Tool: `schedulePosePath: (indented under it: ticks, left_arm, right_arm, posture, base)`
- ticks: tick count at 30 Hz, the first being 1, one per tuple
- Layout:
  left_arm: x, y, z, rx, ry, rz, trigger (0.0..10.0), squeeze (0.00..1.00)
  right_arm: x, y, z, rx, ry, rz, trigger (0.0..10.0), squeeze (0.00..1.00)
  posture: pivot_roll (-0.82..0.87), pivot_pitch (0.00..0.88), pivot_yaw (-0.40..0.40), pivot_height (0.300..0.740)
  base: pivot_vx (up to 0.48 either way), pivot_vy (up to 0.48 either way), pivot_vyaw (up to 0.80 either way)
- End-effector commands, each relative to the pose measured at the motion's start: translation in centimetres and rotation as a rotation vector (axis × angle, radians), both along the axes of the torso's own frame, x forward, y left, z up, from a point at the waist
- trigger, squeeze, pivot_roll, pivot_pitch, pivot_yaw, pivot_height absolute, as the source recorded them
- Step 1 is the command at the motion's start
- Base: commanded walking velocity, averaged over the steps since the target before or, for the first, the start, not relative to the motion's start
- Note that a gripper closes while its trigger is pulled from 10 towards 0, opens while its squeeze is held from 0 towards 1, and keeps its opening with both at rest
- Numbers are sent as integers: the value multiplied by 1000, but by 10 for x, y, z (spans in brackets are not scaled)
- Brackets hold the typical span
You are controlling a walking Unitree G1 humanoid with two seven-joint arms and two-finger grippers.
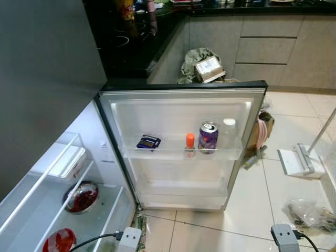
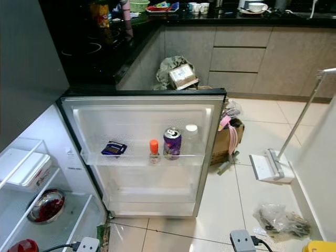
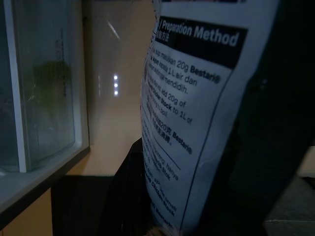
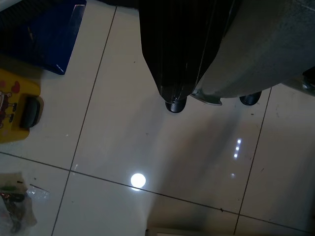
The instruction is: Restocking fridge
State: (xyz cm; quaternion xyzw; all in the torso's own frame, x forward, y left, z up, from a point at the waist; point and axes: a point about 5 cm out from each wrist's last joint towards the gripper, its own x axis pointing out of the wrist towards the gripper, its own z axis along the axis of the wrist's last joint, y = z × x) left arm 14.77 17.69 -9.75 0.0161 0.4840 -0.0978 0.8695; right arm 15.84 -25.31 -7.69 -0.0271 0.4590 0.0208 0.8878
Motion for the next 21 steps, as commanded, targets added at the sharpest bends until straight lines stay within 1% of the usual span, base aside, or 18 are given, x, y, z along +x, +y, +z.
schedulePosePath:
  ticks: [1,11,21]
  left_arm:
    - [3,2,2,-1,-9,3,10000,0]
    - [3,3,1,-9,-6,33,10000,0]
    - [2,2,1,-8,0,24,10000,0]
  right_arm:
    - [1,0,1,9,-14,-5,10000,0]
    - [2,3,0,8,-10,4,10000,0]
    - [2,3,0,0,-9,-3,10000,0]
  posture:
    - [-72,0,1,740]
    - [-69,0,1,740]
    - [-70,0,2,740]
  base:
    - [0,0,0]
    - [0,0,0]
    - [0,0,0]
